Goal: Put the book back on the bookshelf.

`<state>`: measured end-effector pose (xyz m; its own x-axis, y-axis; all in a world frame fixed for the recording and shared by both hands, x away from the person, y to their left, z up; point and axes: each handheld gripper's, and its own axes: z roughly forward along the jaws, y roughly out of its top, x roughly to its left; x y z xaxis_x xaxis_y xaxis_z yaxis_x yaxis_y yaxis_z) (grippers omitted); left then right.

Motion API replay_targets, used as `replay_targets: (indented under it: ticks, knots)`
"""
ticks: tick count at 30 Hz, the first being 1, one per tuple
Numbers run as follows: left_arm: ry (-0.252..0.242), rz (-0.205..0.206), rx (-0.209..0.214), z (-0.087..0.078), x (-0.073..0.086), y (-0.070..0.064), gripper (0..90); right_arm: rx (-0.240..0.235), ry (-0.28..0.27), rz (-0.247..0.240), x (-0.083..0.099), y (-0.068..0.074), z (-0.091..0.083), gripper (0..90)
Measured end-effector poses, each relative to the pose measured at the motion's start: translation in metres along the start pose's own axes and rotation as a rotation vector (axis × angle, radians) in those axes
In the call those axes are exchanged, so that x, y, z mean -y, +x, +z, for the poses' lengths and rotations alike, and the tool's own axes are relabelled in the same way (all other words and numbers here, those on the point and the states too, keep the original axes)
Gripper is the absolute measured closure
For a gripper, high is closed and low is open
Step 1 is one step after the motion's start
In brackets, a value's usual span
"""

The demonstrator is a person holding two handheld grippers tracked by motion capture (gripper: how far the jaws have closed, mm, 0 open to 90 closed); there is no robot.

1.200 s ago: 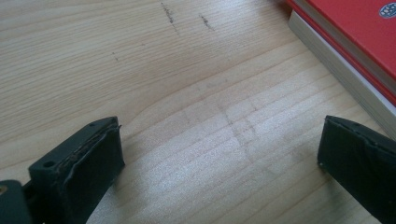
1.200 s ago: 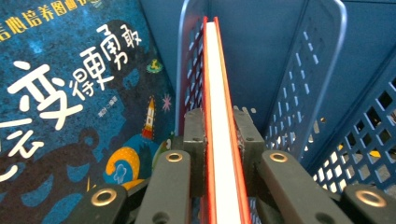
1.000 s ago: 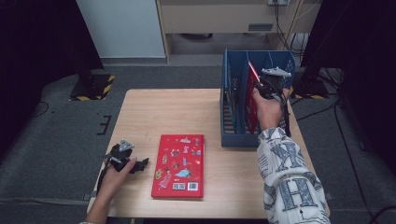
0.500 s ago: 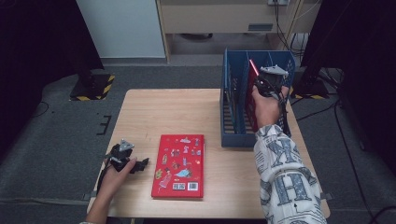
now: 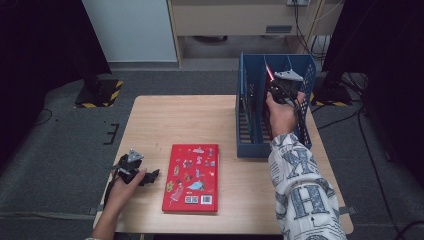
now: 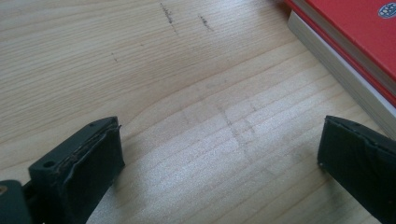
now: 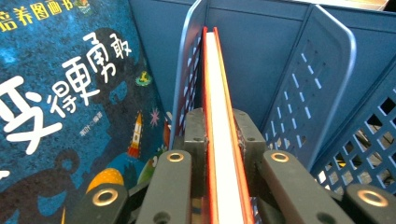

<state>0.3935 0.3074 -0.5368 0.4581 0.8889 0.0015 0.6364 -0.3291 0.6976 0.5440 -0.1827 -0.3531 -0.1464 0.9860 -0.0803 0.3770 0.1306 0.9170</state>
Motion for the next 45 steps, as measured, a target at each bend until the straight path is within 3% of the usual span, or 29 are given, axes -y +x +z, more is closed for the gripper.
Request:
replay_targets:
  ticks: [9, 18, 23, 31, 37, 41, 42, 43, 45]
  knots:
    - [0.003, 0.003, -0.001, 0.000, 0.000, 0.000, 0.0, -0.052, -0.025, 0.026, 0.001, 0.003, -0.003, 72.1]
    - [0.003, 0.003, 0.000, 0.000, 0.000, 0.000, 0.0, -0.090, -0.054, 0.067, -0.001, 0.006, -0.007, 59.7]
    - [0.003, 0.003, -0.001, 0.000, 0.000, 0.000, 0.0, -0.114, -0.067, 0.100, -0.002, 0.006, -0.009, 58.3]
    - [0.003, 0.003, -0.001, 0.000, 0.000, 0.000, 0.0, -0.130, -0.074, 0.103, -0.002, 0.006, -0.012, 56.1]
    - [0.002, 0.002, -0.001, 0.000, 0.000, 0.000, 0.0, -0.142, -0.087, 0.109, 0.001, 0.003, -0.015, 41.3]
    - [0.002, 0.002, -0.001, 0.000, -0.001, 0.000, 0.0, -0.166, -0.100, 0.108, 0.002, 0.000, -0.022, 24.0]
    - [0.002, 0.002, -0.001, 0.000, -0.001, 0.000, 0.0, -0.166, -0.100, 0.108, 0.002, 0.000, -0.022, 24.0]
    - [0.002, 0.002, -0.001, 0.000, -0.001, 0.000, 0.0, -0.169, -0.110, 0.111, 0.003, -0.003, -0.027, 17.2]
    - [0.002, 0.002, -0.001, 0.000, -0.001, 0.000, 0.0, -0.188, -0.114, 0.110, 0.002, -0.005, -0.031, 14.7]
